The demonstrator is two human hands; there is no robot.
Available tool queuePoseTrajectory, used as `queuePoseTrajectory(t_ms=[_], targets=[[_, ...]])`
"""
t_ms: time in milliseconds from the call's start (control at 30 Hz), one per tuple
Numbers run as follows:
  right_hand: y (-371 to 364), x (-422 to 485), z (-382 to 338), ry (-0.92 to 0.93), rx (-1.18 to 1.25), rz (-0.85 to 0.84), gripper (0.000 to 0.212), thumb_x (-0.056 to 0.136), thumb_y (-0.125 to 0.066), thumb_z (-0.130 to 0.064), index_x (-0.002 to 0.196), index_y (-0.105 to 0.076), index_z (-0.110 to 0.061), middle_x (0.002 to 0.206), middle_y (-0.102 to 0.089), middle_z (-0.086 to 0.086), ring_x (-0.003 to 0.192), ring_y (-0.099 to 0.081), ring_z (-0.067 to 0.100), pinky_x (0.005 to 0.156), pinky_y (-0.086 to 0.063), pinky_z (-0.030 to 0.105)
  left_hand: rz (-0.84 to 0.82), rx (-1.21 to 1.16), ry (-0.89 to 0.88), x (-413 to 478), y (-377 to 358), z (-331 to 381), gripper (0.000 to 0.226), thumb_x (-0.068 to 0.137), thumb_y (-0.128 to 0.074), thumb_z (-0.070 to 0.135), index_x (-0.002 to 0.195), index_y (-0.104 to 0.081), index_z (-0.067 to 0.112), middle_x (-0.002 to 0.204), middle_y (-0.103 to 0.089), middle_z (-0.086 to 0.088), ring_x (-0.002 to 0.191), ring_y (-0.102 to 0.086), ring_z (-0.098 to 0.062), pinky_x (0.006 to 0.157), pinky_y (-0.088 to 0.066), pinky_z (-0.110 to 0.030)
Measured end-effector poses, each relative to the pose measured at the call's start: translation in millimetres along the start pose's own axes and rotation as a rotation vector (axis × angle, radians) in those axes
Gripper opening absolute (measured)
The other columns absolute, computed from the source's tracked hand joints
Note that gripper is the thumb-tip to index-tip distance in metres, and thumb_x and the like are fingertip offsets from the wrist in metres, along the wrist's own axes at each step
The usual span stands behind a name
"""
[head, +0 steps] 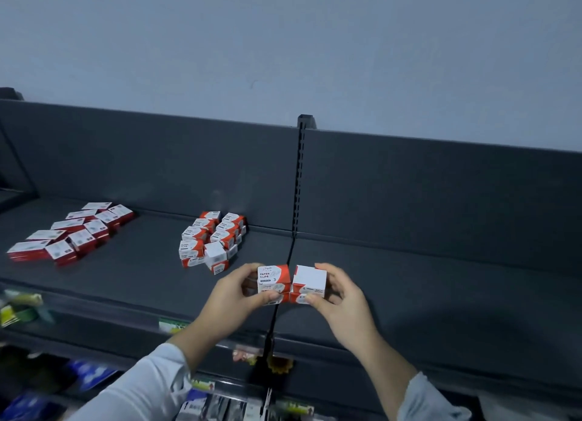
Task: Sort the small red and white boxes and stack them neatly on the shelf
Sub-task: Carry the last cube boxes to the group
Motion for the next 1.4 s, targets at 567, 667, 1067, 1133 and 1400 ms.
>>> queuePoseTrajectory(t_ms=[567, 667, 1067, 1133, 1400], targets=[[-4.3, -60.7, -23.7, -0.006, -0.023, 0.019, 0.054, 0.080, -0.077, 0.000, 0.112, -0.059, -0.040, 0.110, -0.069, -0.011, 0.102, -0.066, 0.003, 0.086, -0.054, 0.023, -0.018, -0.018, 0.020, -62.1, 8.2, 25.3, 0.038, 0.077, -0.081, 0.029, 0.110, -0.061, 0.030, 0.095, -0.073, 0.011, 0.086, -0.066, 0.003, 0.076, -0.052, -0.016], [-13.7, -66.4, -26.8, -0.001, -0.036, 0.022, 0.054, 0.080, -0.077, -0.002, 0.111, -0.059, -0.041, 0.110, -0.068, -0.013, 0.104, -0.065, 0.002, 0.086, -0.054, 0.022, -0.009, -0.006, 0.015, -67.3, 17.2, 23.1, 0.037, 0.077, -0.080, 0.031, 0.108, -0.059, 0.034, 0.095, -0.072, 0.012, 0.087, -0.065, 0.003, 0.077, -0.052, -0.018], [-104.0, -37.6, -33.7, -0.004, -0.048, 0.061, 0.050, 0.081, -0.075, 0.003, 0.115, -0.058, -0.030, 0.112, -0.067, -0.003, 0.096, -0.066, -0.004, 0.077, -0.051, 0.012, -0.036, -0.068, -0.028, -37.7, 92.6, -28.5, 0.038, 0.075, -0.083, 0.023, 0.108, -0.065, 0.028, 0.093, -0.074, 0.009, 0.083, -0.067, 0.001, 0.073, -0.049, -0.010], [-129.0, -29.8, -30.3, -0.010, -0.049, 0.075, 0.049, 0.081, -0.075, 0.003, 0.115, -0.059, -0.030, 0.111, -0.068, -0.003, 0.097, -0.066, -0.003, 0.078, -0.051, 0.012, -0.055, -0.049, -0.032, -27.3, 114.8, -42.1, 0.040, 0.073, -0.085, 0.022, 0.107, -0.065, 0.030, 0.092, -0.074, 0.009, 0.080, -0.067, 0.002, 0.070, -0.047, -0.007], [-209.8, 1.0, -18.0, -0.033, -0.132, 0.119, 0.048, 0.080, -0.077, -0.006, 0.112, -0.060, -0.038, 0.107, -0.071, -0.011, 0.102, -0.066, 0.001, 0.084, -0.054, 0.020, -0.116, -0.037, -0.018, 3.4, 173.5, -103.0, 0.040, 0.073, -0.084, 0.017, 0.100, -0.061, 0.035, 0.089, -0.069, 0.031, 0.081, -0.066, 0.008, 0.069, -0.046, -0.005]])
Point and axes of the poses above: each hand's wrist, its own x-axis towards the middle knuckle, its own y-axis out of the back of the hand, z = x × y, the point moved 4 cm from there along x, towards the middle knuckle
